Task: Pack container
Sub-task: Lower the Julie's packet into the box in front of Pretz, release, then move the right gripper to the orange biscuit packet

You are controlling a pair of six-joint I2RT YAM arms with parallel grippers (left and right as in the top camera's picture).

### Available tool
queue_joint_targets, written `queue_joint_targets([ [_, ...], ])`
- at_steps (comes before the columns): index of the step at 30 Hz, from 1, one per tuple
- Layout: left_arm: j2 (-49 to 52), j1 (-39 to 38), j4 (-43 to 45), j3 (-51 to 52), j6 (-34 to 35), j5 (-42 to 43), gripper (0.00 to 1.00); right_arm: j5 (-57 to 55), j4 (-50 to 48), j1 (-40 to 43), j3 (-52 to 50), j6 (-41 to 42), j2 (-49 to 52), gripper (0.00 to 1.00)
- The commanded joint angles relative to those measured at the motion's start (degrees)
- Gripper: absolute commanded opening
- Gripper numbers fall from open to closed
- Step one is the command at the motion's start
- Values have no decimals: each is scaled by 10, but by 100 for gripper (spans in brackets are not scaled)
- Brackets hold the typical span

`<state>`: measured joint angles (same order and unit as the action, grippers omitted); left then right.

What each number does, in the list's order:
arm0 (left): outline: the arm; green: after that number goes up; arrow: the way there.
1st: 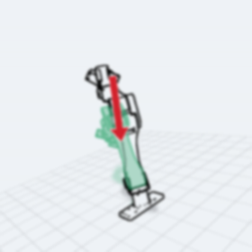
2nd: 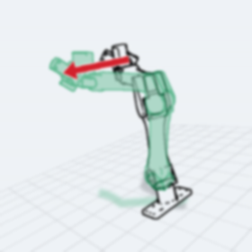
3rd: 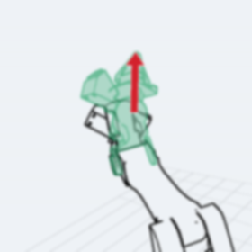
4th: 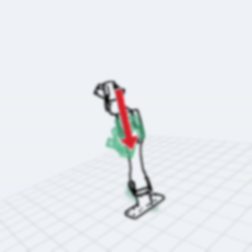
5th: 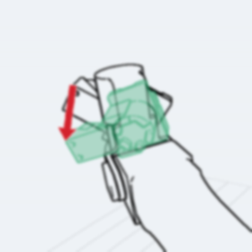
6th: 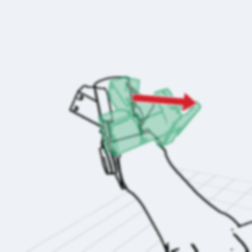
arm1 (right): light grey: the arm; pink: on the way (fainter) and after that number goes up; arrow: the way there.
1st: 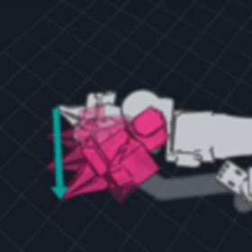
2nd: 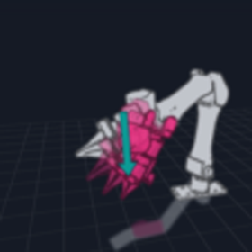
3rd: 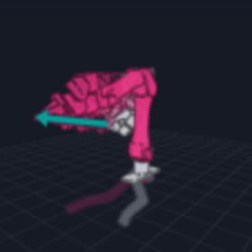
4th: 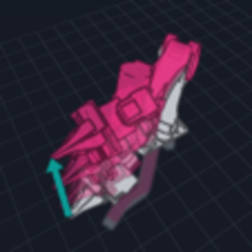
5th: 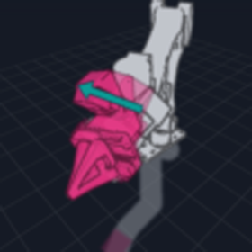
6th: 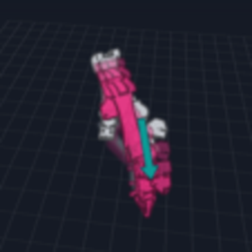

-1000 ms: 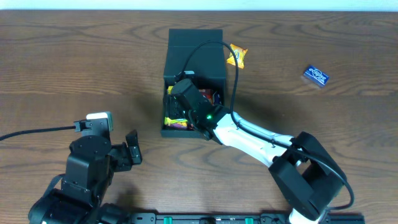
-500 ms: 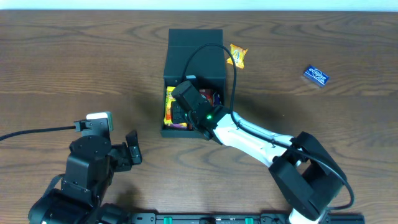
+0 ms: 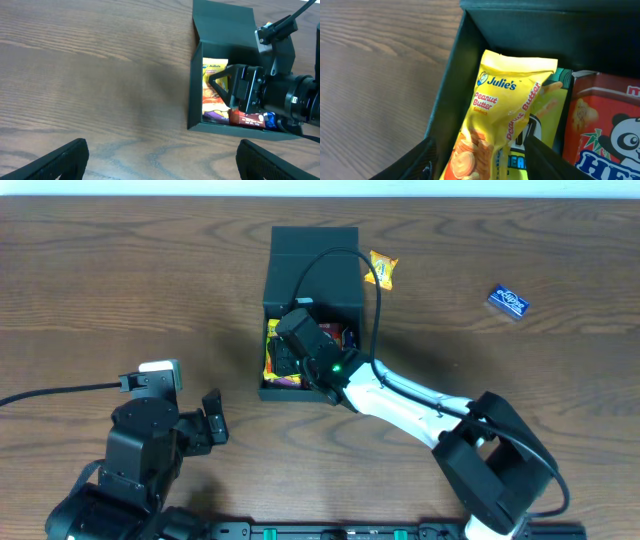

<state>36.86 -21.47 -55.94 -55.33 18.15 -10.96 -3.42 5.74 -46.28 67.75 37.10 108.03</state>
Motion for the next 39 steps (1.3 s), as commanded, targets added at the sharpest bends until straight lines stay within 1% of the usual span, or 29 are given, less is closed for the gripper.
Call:
queue_joint_targets([
  [1, -2, 2, 0, -12, -3, -11, 95, -7, -2, 6, -2, -4, -39, 58],
  [3, -2, 2, 0, -12, -3, -11, 95, -7, -1, 10, -2, -21, -59, 59],
  [5, -2, 2, 0, -12, -3, -11, 95, -14, -2, 17, -2, -47, -93, 63],
  [11, -2, 2, 0, -12, -3, -11, 95, -81, -2, 39, -2, -101, -163, 70],
  [17, -2, 2, 0, -12, -3, -11, 95, -114, 1, 81, -2, -111, -193, 79],
  [24, -2, 2, 0, -12, -3, -11, 95, -114, 9, 159, -2, -110, -189, 84],
  [30, -2, 2, 0, -12, -3, -11, 95, -113, 5, 220, -2, -111, -156, 94],
  [35, -2, 2, 0, -12, -3, -11, 95, -104, -4, 252, -2, -111, -97, 95],
  [39, -2, 2, 0, -12, -3, -11, 95, -61, -10, 283, 5, -111, -42, 94],
])
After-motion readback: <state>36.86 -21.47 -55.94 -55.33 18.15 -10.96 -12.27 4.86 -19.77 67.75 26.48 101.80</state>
